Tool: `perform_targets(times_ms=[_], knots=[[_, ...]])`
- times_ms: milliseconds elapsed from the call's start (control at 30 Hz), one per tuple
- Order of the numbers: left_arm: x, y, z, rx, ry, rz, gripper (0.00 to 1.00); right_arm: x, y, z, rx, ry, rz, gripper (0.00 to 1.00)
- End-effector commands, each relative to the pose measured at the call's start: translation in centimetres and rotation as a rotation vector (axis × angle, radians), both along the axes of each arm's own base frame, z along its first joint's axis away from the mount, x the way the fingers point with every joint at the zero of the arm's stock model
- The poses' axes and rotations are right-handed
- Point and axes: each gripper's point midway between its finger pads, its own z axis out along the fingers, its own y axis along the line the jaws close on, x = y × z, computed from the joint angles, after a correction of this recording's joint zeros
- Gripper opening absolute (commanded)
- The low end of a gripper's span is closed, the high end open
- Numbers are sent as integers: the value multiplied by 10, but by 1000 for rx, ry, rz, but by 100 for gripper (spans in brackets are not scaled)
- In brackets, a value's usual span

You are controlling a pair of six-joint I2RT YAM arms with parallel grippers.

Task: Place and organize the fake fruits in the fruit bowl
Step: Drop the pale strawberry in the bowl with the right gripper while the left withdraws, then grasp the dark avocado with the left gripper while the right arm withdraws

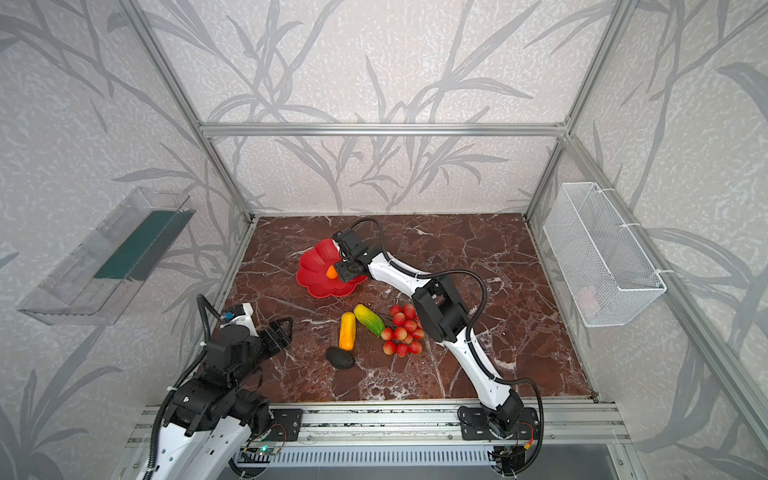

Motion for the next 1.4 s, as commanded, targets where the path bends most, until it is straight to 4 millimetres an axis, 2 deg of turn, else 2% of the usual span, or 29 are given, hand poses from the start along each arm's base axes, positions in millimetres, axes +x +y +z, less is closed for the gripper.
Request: perform_targets(times_ms=[0, 100, 200, 333, 433, 567, 633, 767, 933, 1100, 1367], knots=[[6, -5, 14, -24, -24, -12, 76, -1, -2, 65, 70, -70, -2, 76], [15, -15, 13, -47, -24, -46, 75, -14, -21, 114, 141, -130, -19, 80], [27, -29, 9, -82, -11, -93, 72, -43, -49, 150, 239, -193, -36, 88], [35, -49, -2, -100, 35, -161, 71, -91, -94, 162, 313, -206, -52, 97], [30, -65, -12, -76, 91, -222, 71, -120, -129, 150, 299, -186, -89, 100], [16, -88, -29, -20, 148, -297, 71, -153, -164, 132, 290, -152, -128, 99], [6, -97, -40, 7, 172, -328, 71, -165, -180, 122, 278, -139, -150, 99], [-12, -101, -58, 61, 225, -336, 71, -178, -202, 113, 253, -137, -188, 99], [-23, -117, -76, 50, 238, -363, 72, -183, -212, 107, 239, -135, -198, 99], [-32, -123, -89, 123, 287, -367, 75, -184, -213, 103, 230, -128, -193, 99], [-26, -134, -99, 124, 274, -346, 81, -185, -218, 102, 217, -139, -193, 99]])
